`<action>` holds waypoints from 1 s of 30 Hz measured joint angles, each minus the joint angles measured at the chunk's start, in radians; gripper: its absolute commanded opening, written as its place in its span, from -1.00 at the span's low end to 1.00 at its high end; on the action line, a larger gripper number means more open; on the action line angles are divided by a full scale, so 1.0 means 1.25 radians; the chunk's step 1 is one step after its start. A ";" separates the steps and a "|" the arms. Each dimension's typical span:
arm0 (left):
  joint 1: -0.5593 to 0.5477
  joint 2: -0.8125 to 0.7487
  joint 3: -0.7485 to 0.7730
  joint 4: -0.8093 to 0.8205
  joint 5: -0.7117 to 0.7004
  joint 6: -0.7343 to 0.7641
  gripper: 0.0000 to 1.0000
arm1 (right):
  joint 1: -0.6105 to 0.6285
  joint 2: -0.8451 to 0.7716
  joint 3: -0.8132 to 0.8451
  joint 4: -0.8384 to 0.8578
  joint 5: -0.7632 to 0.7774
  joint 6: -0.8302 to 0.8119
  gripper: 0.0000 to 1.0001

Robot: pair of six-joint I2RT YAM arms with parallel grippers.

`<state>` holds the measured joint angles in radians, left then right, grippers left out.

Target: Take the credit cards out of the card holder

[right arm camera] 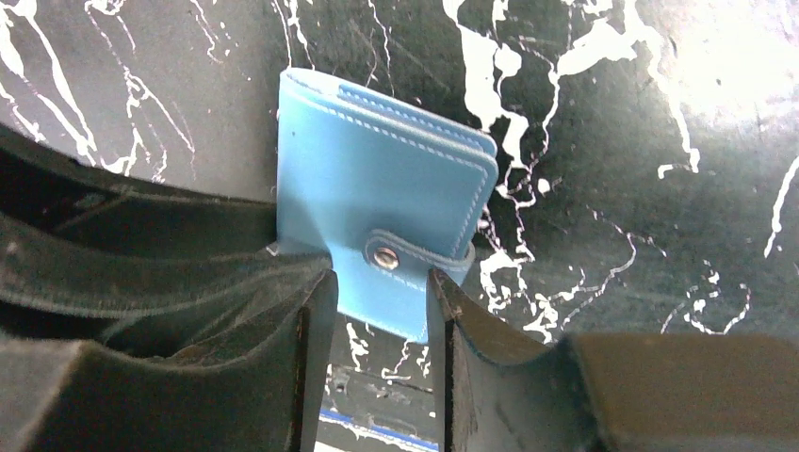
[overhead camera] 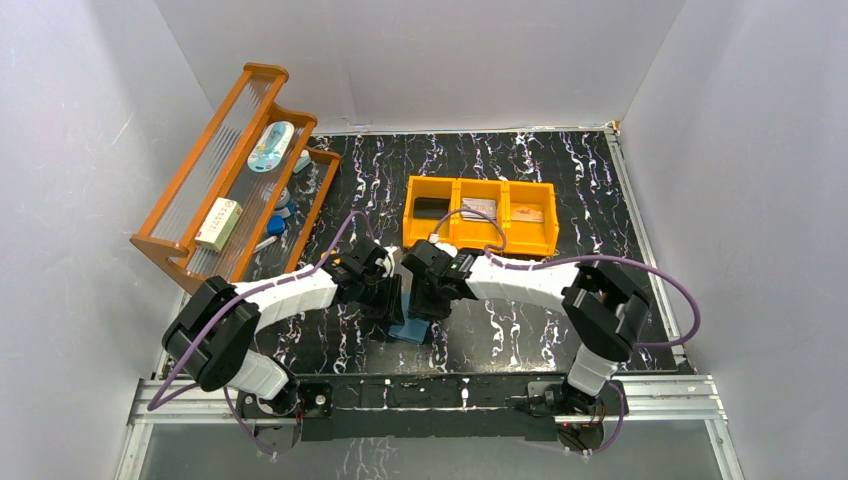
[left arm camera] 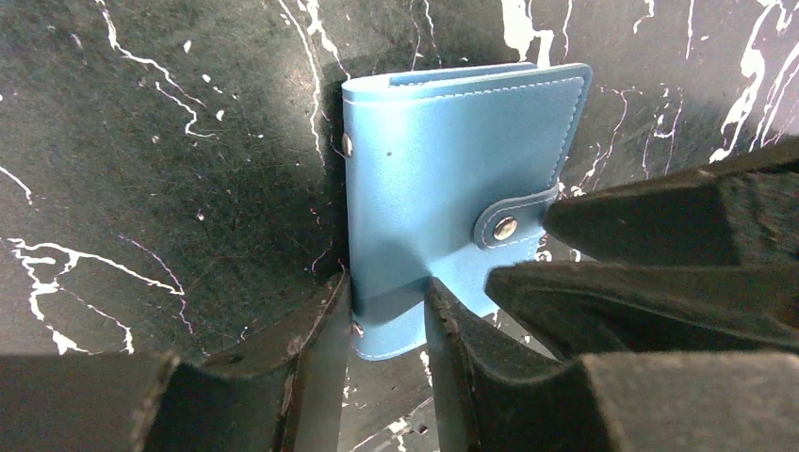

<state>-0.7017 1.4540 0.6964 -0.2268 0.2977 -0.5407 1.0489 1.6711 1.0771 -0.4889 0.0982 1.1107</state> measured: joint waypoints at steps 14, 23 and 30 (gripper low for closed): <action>0.002 -0.034 -0.045 0.031 0.018 -0.053 -0.46 | 0.008 0.072 0.067 -0.059 0.040 -0.027 -0.05; -0.007 -0.052 -0.061 0.036 0.013 -0.089 -0.45 | 0.064 0.124 0.134 -0.134 0.146 -0.033 -0.25; -0.013 -0.075 -0.079 0.032 0.008 -0.110 -0.45 | 0.080 0.121 0.134 -0.146 0.189 -0.027 -0.53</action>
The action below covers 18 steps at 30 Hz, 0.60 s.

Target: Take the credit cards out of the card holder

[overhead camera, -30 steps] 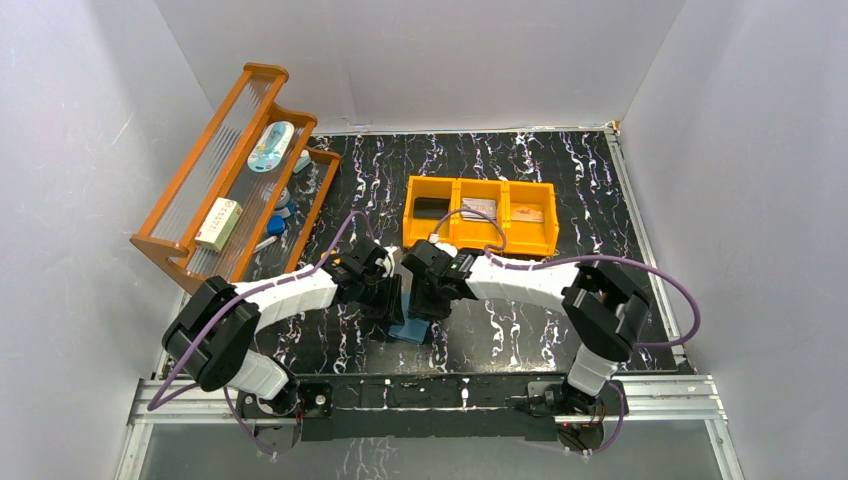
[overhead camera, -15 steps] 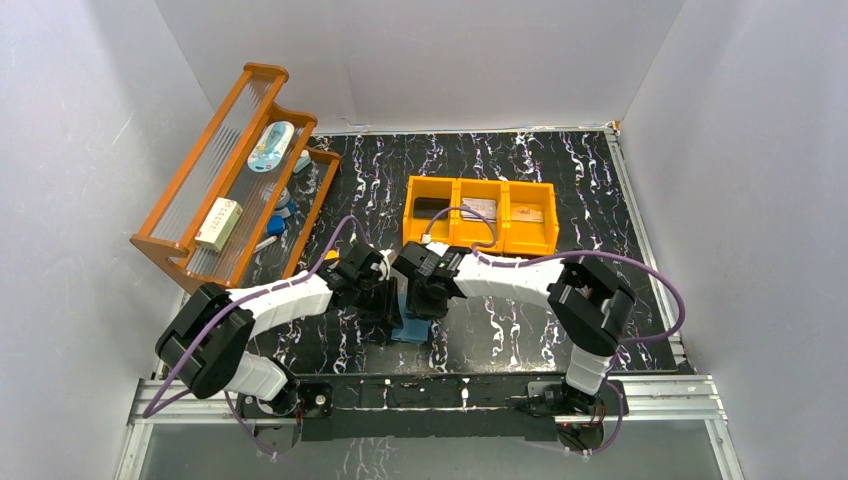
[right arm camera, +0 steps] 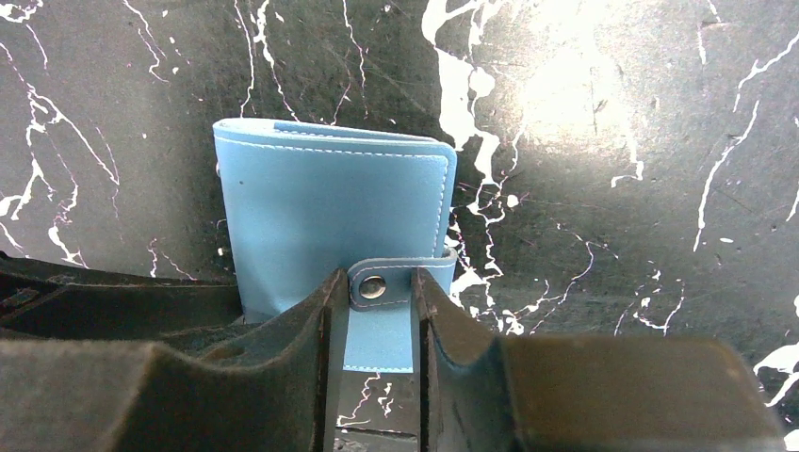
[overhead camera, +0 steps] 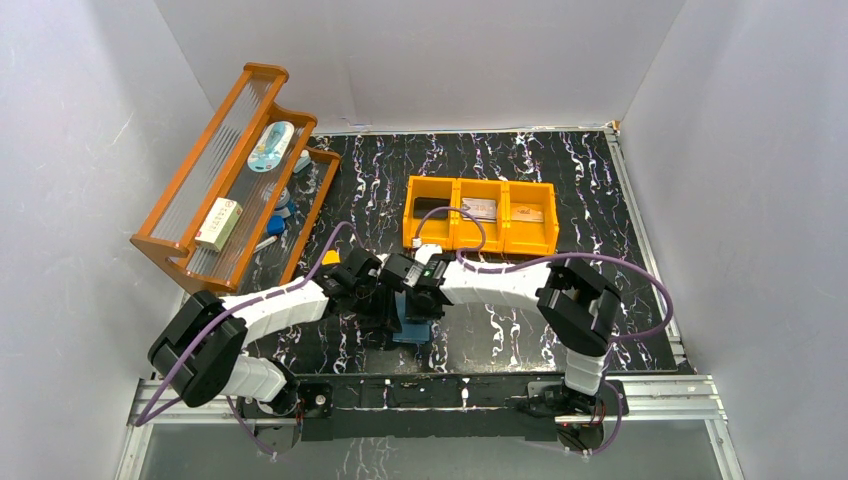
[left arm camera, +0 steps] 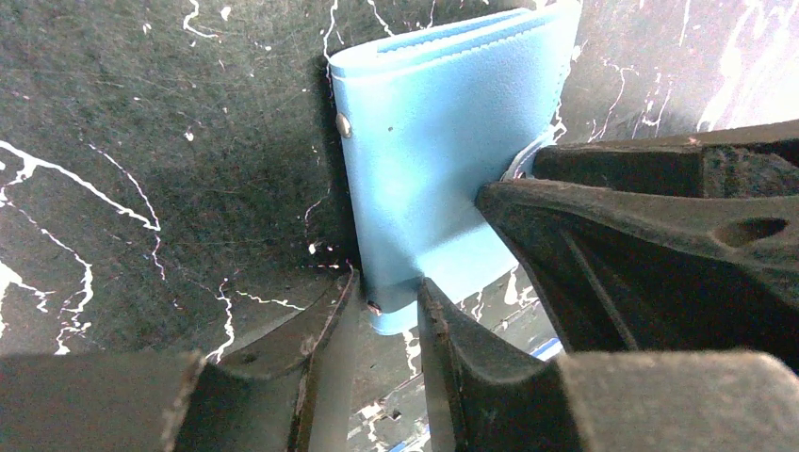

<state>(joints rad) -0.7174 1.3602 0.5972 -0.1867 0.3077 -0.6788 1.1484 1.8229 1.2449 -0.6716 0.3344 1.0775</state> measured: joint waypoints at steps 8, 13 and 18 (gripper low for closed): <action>-0.004 -0.001 0.000 0.001 -0.009 -0.010 -0.47 | -0.028 -0.070 -0.096 0.101 -0.049 0.002 -0.69; -0.005 -0.002 -0.012 0.018 -0.022 -0.018 -0.48 | -0.096 -0.162 -0.236 0.258 -0.176 0.013 -0.71; -0.005 -0.008 -0.021 0.026 -0.026 -0.023 -0.51 | -0.145 -0.213 -0.339 0.387 -0.269 0.029 -0.81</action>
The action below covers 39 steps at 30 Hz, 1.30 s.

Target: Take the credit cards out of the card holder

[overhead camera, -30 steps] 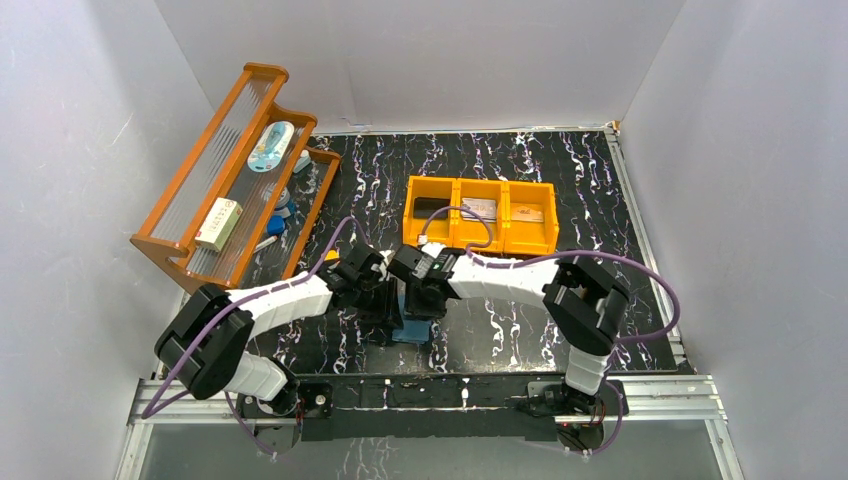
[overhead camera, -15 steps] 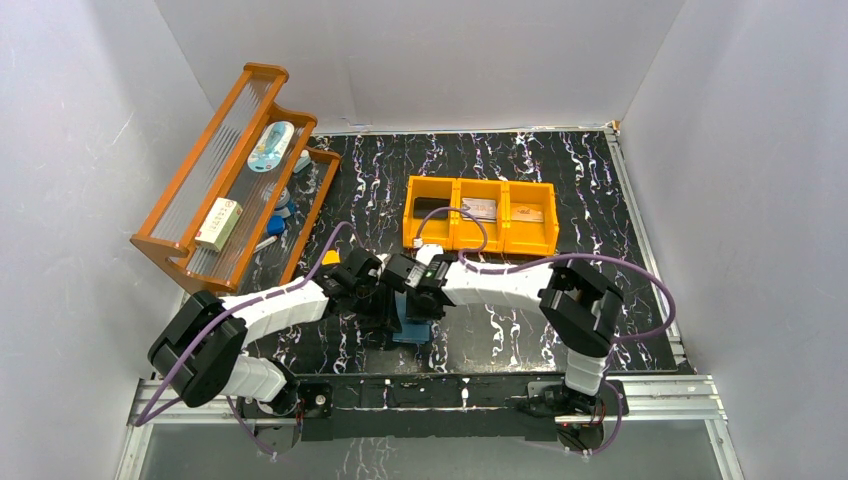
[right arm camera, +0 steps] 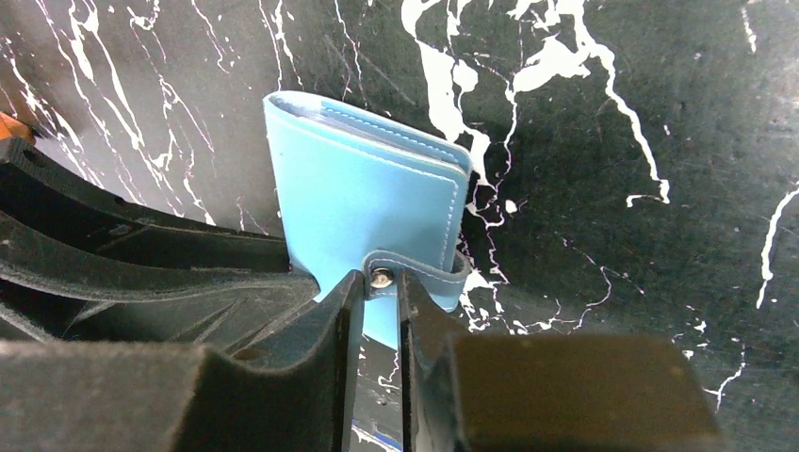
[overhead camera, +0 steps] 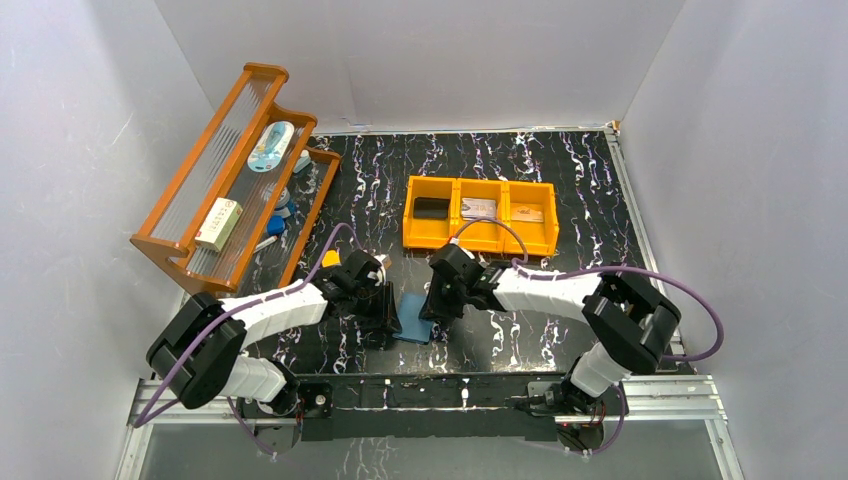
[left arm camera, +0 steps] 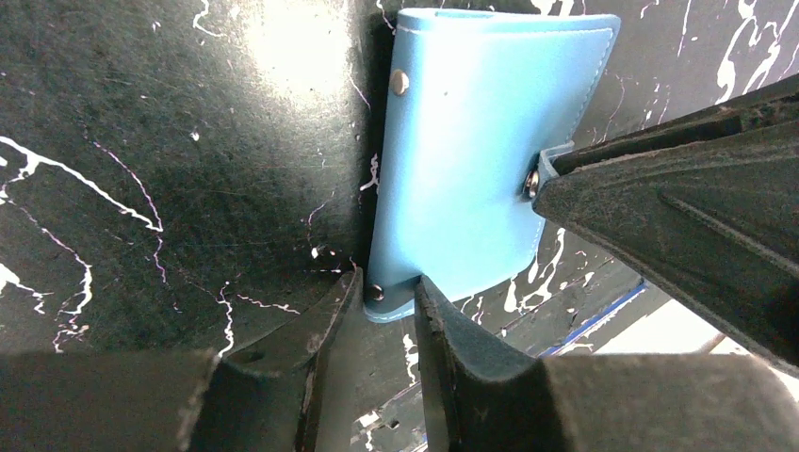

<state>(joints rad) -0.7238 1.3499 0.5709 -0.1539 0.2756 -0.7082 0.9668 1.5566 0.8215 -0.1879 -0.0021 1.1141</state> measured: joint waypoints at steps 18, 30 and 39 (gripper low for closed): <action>-0.004 -0.013 -0.001 -0.010 -0.002 -0.005 -0.55 | 0.063 0.113 0.203 -0.233 0.115 -0.055 -0.23; -0.004 -0.013 0.006 -0.021 0.001 -0.004 -0.60 | 0.103 0.158 0.275 -0.319 0.215 -0.052 -0.74; -0.004 -0.015 0.006 -0.022 0.001 -0.006 -0.67 | 0.066 0.076 0.147 -0.170 0.145 -0.053 -0.81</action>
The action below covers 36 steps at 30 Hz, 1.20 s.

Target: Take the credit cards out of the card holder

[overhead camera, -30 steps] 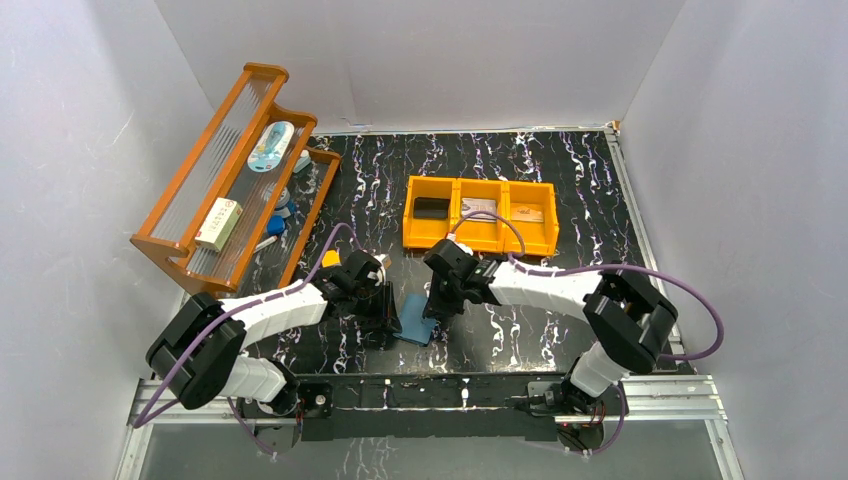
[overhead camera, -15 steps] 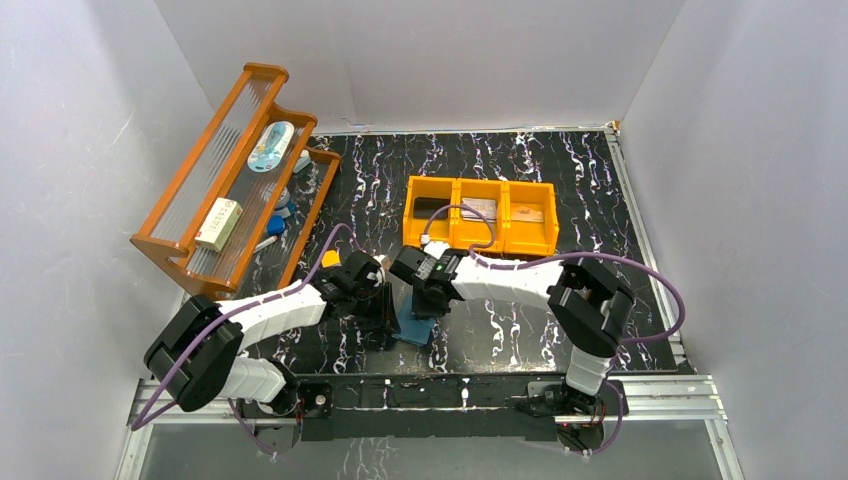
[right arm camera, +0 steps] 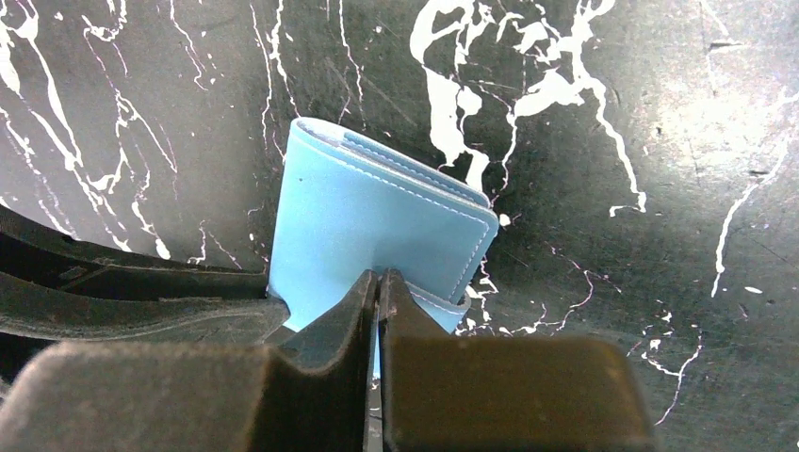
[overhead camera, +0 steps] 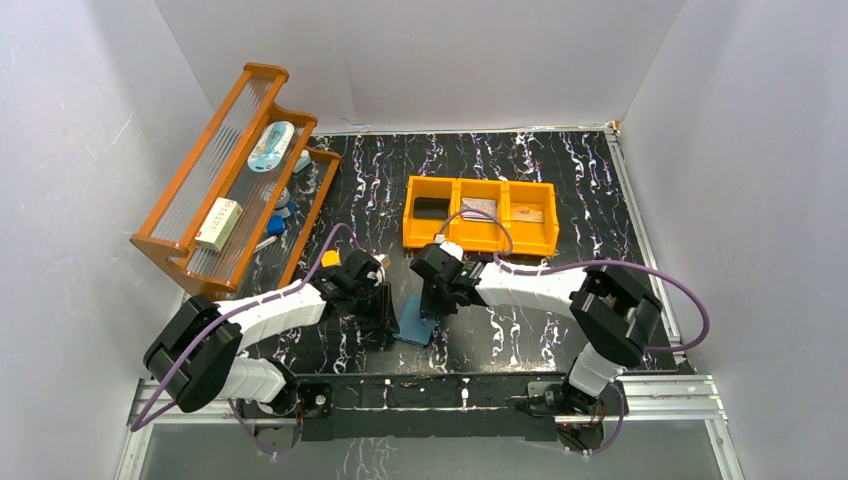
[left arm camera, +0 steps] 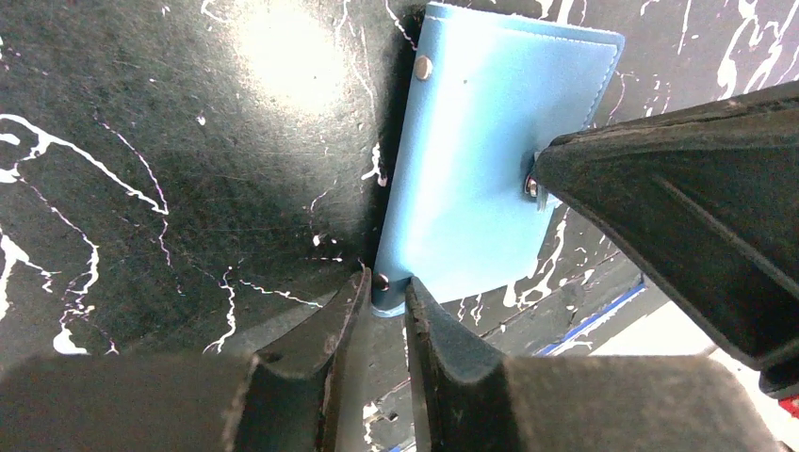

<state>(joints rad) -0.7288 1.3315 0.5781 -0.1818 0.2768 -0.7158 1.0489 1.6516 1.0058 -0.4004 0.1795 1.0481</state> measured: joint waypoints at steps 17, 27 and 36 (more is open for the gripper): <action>0.000 -0.034 -0.019 -0.018 -0.021 0.002 -0.48 | -0.052 -0.078 -0.096 0.067 -0.093 -0.003 -0.79; 0.000 -0.060 0.031 -0.001 -0.016 0.007 0.22 | -0.053 -0.084 -0.096 0.028 -0.078 -0.004 -0.79; 0.000 0.019 0.078 0.018 0.004 0.028 0.17 | -0.053 -0.084 -0.094 0.024 -0.077 -0.003 -0.80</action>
<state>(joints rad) -0.7288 1.3556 0.6754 -0.1593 0.2821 -0.6804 0.9829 1.5467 0.8879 -0.3706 0.0830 1.0439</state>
